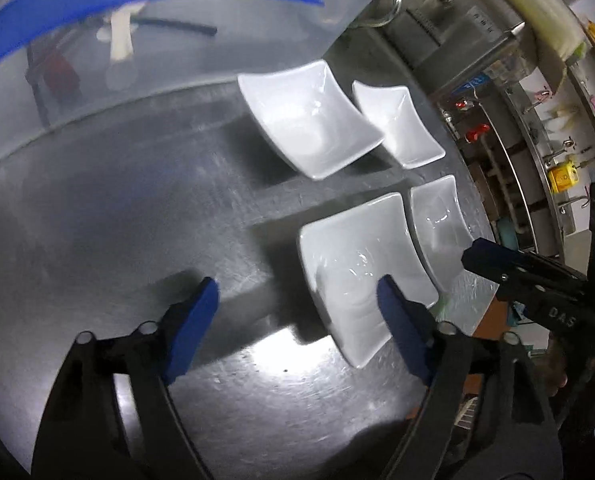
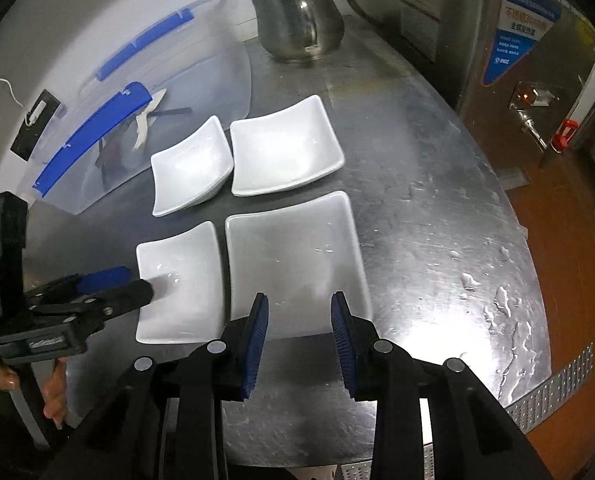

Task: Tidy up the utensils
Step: 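Grasp the rim of a white square dish with the left gripper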

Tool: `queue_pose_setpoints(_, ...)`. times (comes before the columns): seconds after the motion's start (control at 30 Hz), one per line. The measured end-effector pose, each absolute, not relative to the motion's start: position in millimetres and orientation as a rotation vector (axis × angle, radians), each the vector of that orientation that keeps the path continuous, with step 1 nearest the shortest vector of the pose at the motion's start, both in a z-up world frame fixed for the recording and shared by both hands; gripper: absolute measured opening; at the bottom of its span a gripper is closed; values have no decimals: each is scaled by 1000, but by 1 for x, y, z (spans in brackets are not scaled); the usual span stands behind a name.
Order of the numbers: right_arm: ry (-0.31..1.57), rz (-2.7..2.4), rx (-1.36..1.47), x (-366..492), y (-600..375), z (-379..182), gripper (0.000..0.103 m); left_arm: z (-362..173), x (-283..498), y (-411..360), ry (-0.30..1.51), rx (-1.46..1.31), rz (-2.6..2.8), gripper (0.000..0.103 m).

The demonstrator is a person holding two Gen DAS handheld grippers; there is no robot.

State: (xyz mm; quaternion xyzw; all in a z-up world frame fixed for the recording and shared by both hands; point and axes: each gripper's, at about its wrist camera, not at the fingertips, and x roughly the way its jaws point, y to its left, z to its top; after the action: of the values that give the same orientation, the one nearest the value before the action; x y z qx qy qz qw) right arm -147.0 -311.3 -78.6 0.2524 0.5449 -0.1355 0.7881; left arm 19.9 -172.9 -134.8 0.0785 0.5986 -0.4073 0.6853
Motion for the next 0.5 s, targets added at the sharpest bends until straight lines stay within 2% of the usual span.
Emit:
queue_pose_setpoints(0.13,1176,-256,533,-150,-309,-77,34,-144,15,-186,1368,184,-905,57)
queue_pose_setpoints(0.23,1170,-226,520,-149,-304,-73,34,-147,10,-195,1362,210,-886,32)
queue_pose_setpoints(0.27,1168,-215,516,-149,-302,-72,34,-146,9,-194,1368,218,-877,15)
queue_pose_setpoints(0.37,1160,-175,499,-145,-292,-66,34,-146,10,-192,1374,196,-864,10)
queue_pose_setpoints(0.5,1174,-117,482,-135,-274,-67,34,-140,11,-182,1369,225,-869,10)
